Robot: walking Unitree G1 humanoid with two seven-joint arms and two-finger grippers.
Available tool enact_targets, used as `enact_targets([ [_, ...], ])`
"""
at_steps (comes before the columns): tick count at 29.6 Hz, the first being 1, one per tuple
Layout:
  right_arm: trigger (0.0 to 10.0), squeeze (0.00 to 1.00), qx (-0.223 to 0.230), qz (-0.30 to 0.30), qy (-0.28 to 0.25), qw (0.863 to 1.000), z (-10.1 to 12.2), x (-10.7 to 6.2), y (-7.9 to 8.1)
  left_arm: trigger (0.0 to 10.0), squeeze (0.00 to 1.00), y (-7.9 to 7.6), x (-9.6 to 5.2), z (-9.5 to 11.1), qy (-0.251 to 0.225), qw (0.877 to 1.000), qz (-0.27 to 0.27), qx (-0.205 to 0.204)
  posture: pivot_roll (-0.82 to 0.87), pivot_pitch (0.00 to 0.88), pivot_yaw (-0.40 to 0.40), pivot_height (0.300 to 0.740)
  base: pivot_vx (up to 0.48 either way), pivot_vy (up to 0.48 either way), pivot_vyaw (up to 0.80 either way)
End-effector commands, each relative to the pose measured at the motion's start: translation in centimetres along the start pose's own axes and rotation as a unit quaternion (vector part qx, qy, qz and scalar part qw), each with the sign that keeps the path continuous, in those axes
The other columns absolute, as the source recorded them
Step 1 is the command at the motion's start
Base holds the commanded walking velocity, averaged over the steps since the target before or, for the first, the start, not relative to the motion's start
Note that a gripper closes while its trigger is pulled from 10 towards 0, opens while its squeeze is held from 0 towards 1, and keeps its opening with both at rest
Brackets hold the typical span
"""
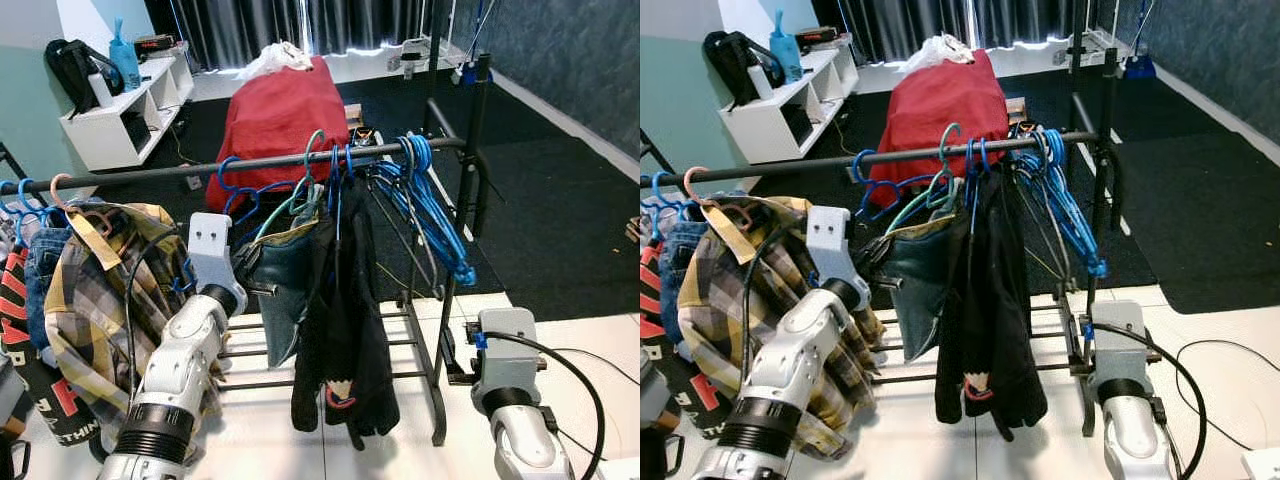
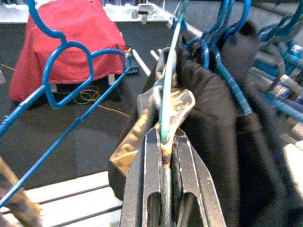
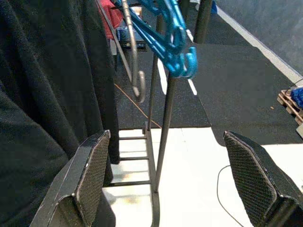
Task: Hang hanger
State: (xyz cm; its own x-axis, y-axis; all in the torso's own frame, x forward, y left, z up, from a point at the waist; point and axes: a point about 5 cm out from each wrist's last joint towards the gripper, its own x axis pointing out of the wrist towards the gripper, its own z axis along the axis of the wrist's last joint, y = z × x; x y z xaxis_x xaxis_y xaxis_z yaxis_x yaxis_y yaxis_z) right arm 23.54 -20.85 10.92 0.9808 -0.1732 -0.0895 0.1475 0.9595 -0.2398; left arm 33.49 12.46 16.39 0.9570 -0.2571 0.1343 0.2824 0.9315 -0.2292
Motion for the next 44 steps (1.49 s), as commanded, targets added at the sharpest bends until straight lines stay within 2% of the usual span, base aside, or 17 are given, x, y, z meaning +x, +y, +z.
enact_targets([
  [1,10.0,0.0,0.006,0.012,0.003,1.0,-0.2,0.0,0.6,0.0,0.0,-0.2,0.1,1.9,-0.043,0.999,-0.005,-0.011,-0.21,0.034,0.091,0.74,0.0,0.0,0.0],
  [9,10.0,0.0,0.008,0.01,0.002,1.0,-0.2,-0.1,0.6,0.0,0.0,0.8,-0.4,3.2,-0.076,0.995,0.043,-0.043,-0.21,0.036,0.094,0.74,0.0,0.0,0.0],
  [20,10.0,0.0,0.008,0.013,0.003,1.0,-0.2,-0.1,0.5,0.0,0.0,5.0,-4.6,1.1,-0.062,0.987,0.111,-0.095,-0.19,0.045,0.088,0.74,0.0,0.0,0.0],
  [26,10.0,0.0,0.008,0.015,0.003,1.0,-0.2,0.0,0.5,0.0,0.0,5.3,-5.7,1.2,-0.066,0.988,0.081,-0.116,-0.19,0.046,0.083,0.74,0.0,0.0,0.0],
  [28,10.0,0.0,0.007,0.015,0.003,1.0,-0.2,0.0,0.5,0.0,0.0,4.8,-6.2,2.1,-0.079,0.983,0.001,-0.167,-0.19,0.046,0.083,0.74,0.0,0.0,0.0],
  [29,10.0,0.0,0.007,0.015,0.003,1.0,-0.2,0.1,0.5,1.4,0.0,4.2,-6.7,2.8,-0.087,0.977,-0.064,-0.184,-0.18,0.043,0.081,0.74,0.0,0.0,0.0],
  [30,10.0,0.0,0.007,0.015,0.003,1.0,-0.2,0.1,0.4,1.4,0.0,3.8,-7.1,3.3,-0.092,0.971,-0.108,-0.193,-0.18,0.043,0.081,0.74,0.0,0.0,0.0],
  [33,10.0,0.0,0.007,0.015,0.003,1.0,-0.2,0.1,0.4,1.4,0.0,3.8,-7.1,3.3,-0.092,0.971,-0.108,-0.193,-0.18,0.043,0.081,0.74,0.0,0.0,0.0],
  [34,10.0,0.0,0.008,0.016,0.003,1.0,-0.1,0.1,0.5,3.4,0.0,3.3,-7.7,3.7,-0.088,0.965,-0.156,-0.19,-0.18,0.042,0.083,0.74,0.0,0.0,0.0],
  [37,10.0,0.0,0.008,0.016,0.003,1.0,-0.1,0.1,0.5,3.4,0.0,3.3,-7.7,3.7,-0.088,0.965,-0.156,-0.19,-0.18,0.042,0.083,0.74,0.0,0.0,0.0],
  [38,10.0,0.0,0.008,0.015,0.003,1.0,-0.2,0.1,0.5,4.2,0.0,3.0,-8.5,3.8,-0.074,0.958,-0.207,-0.183,-0.18,0.041,0.084,0.74,0.0,0.0,0.0],
  [39,10.0,0.0,0.008,0.015,0.003,1.0,-0.2,0.1,0.5,4.2,0.0,3.0,-8.5,3.8,-0.074,0.958,-0.207,-0.183,-0.18,0.041,0.084,0.74,0.0,0.0,0.0],
  [40,10.0,0.0,0.009,0.015,0.003,1.0,-0.2,0.1,0.4,5.8,0.0,3.0,-9.1,3.4,-0.056,0.957,-0.226,-0.174,-0.18,0.043,0.085,0.74,0.0,0.0,0.0],
  [41,10.0,0.0,0.009,0.015,0.003,1.0,-0.2,0.1,0.4,5.8,0.0,3.0,-9.1,3.4,-0.056,0.957,-0.226,-0.174,-0.18,0.043,0.085,0.74,0.0,0.0,0.0],
  [42,10.0,0.0,0.008,0.016,0.004,1.0,-0.2,0.1,0.4,7.5,0.0,3.5,-9.6,3.0,-0.041,0.959,-0.229,-0.164,-0.18,0.043,0.081,0.74,0.0,0.0,0.0],
  [43,10.0,0.0,0.008,0.016,0.004,1.0,-0.2,0.1,0.4,7.5,0.0,3.5,-9.6,3.0,-0.041,0.959,-0.229,-0.164,-0.18,0.043,0.081,0.74,0.0,0.0,0.0],
  [44,10.0,0.0,0.008,0.016,0.004,1.0,-0.2,0.1,0.4,8.5,0.0,4.2,-9.9,2.7,-0.031,0.964,-0.216,-0.153,-0.18,0.043,0.08,0.74,0.0,0.0,0.0],
])
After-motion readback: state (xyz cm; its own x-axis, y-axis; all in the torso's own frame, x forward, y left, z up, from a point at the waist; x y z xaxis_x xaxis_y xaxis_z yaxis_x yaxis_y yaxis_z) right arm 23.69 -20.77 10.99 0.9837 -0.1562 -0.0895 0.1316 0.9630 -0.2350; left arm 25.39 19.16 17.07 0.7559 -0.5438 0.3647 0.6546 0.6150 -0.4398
